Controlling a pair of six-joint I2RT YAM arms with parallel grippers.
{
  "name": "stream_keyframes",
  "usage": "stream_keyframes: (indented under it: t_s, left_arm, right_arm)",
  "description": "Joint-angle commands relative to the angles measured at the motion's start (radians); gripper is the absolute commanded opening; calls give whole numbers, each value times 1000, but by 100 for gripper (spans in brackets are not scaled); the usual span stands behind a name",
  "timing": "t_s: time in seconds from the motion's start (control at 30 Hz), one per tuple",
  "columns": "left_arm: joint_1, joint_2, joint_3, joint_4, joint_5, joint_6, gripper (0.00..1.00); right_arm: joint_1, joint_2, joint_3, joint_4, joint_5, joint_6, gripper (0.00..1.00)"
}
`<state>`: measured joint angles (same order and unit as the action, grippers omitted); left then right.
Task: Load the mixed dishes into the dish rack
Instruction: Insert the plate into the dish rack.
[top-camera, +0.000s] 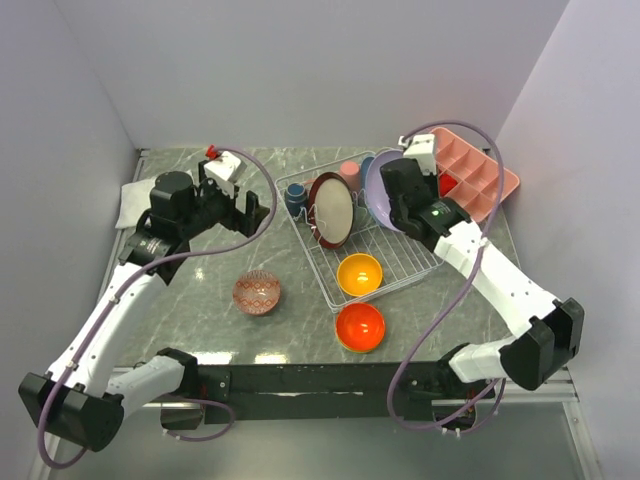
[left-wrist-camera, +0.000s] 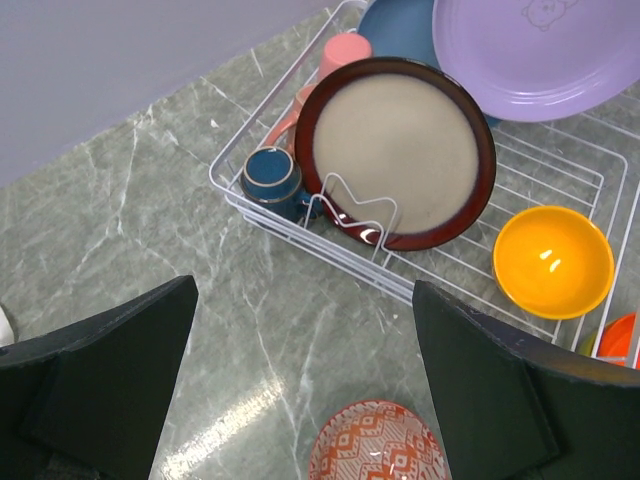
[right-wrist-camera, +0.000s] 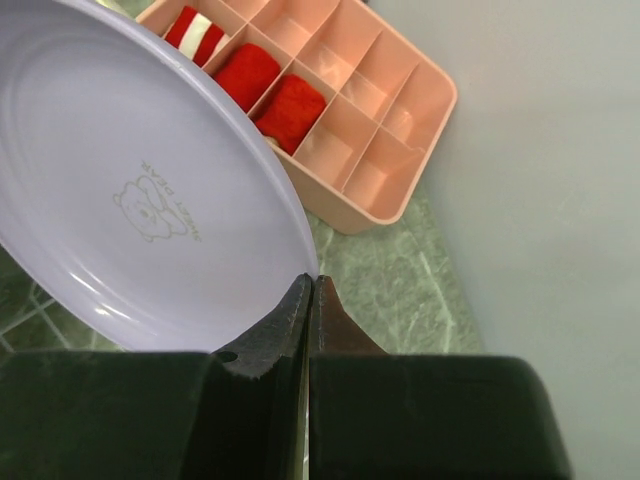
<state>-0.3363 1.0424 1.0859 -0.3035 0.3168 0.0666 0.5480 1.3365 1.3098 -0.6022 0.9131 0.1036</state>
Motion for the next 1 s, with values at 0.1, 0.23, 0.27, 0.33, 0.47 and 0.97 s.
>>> stream_keyframes:
  t_s: [0.1, 0.23, 0.27, 0.33, 0.47, 0.97]
  left_arm:
    - [3, -74, -34, 30, 18, -16, 96]
    - [3, -100, -55, 35, 16, -27, 96]
    - [3, -108, -58, 33, 16, -28, 96]
    - [3, -125, -63, 29, 21, -30, 96]
    - [3, -156, -72, 37, 30, -42, 96]
    - [3, -196, -83, 50, 51, -96, 96]
  right_arm:
    - [55, 81, -24, 203, 188, -163, 0]
    - [66, 154, -20, 246, 213, -211, 0]
    - [66, 164, -23, 254, 216, -228, 0]
    - [67, 184, -33, 298, 236, -257, 0]
    - [67, 204, -27, 332, 241, -314, 0]
    - [178, 342, 86, 433, 352, -567, 0]
